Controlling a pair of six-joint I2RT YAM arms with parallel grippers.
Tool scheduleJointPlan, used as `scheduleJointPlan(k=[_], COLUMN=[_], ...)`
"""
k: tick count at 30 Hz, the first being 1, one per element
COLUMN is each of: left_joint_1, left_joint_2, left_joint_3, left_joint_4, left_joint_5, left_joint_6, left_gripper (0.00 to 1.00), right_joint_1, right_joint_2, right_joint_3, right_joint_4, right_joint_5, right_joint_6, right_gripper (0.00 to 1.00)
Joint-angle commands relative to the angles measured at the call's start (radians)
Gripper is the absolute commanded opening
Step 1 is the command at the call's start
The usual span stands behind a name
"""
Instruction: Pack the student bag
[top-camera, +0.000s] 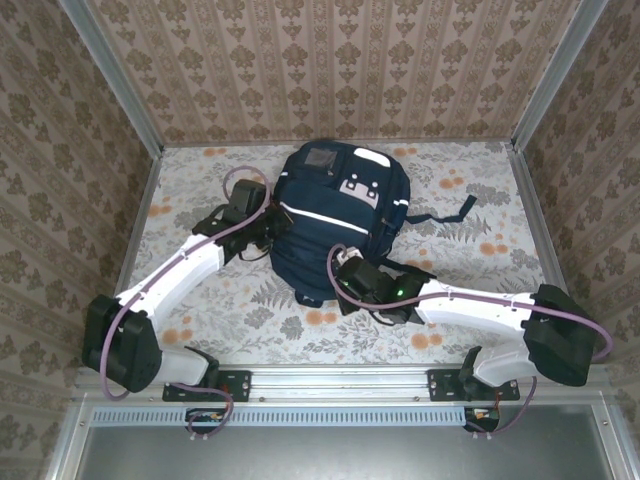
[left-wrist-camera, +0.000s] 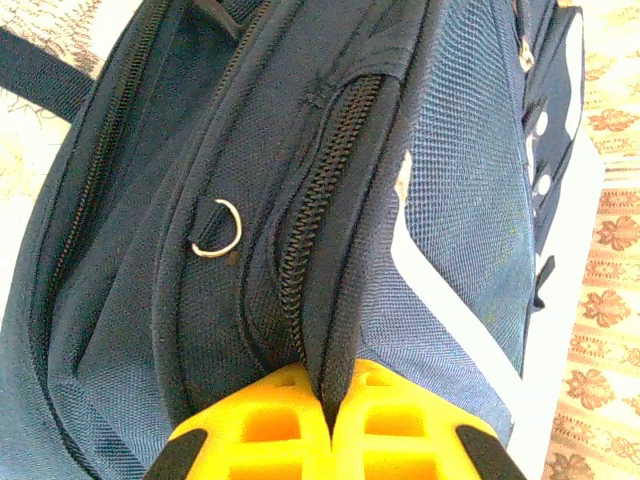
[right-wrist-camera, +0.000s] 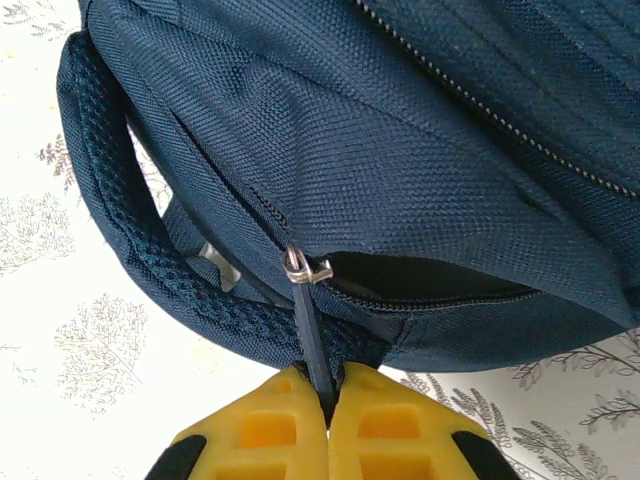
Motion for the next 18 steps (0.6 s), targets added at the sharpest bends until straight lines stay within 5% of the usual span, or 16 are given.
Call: scheduleJointPlan(k=[1, 12, 15, 18], left_joint_1=[0.048, 0.045, 0.036, 0.038], left_joint_2=[-0.012, 0.067, 0.072, 0.031], left_joint_3=[0.097, 0.196, 0.211, 0.163], left_joint_4=[-0.009, -0.094, -0.149, -0.154], left_joint_5=[-0.082, -0.010, -0.023, -0.017], left_joint_6=[0.107, 0.245, 0.270, 0.259], left_gripper=[0.00, 0.00, 0.34, 0.48], right_joint_1=[-0.028, -0.041, -0.045, -0.055], right_joint_2=[-0.049, -0.085, -0.092, -0.081], right_joint_3=[-0.027, 0.046, 0.093, 0.146], right_joint_4=[-0.198, -0.286, -0.271, -0.230], right_joint_5=[0.093, -0.008, -0.060, -0.135], right_joint_6=[-0.028, -0.157, -0.157, -0.120], right_gripper=[0.00, 0.00, 0.00, 0.00])
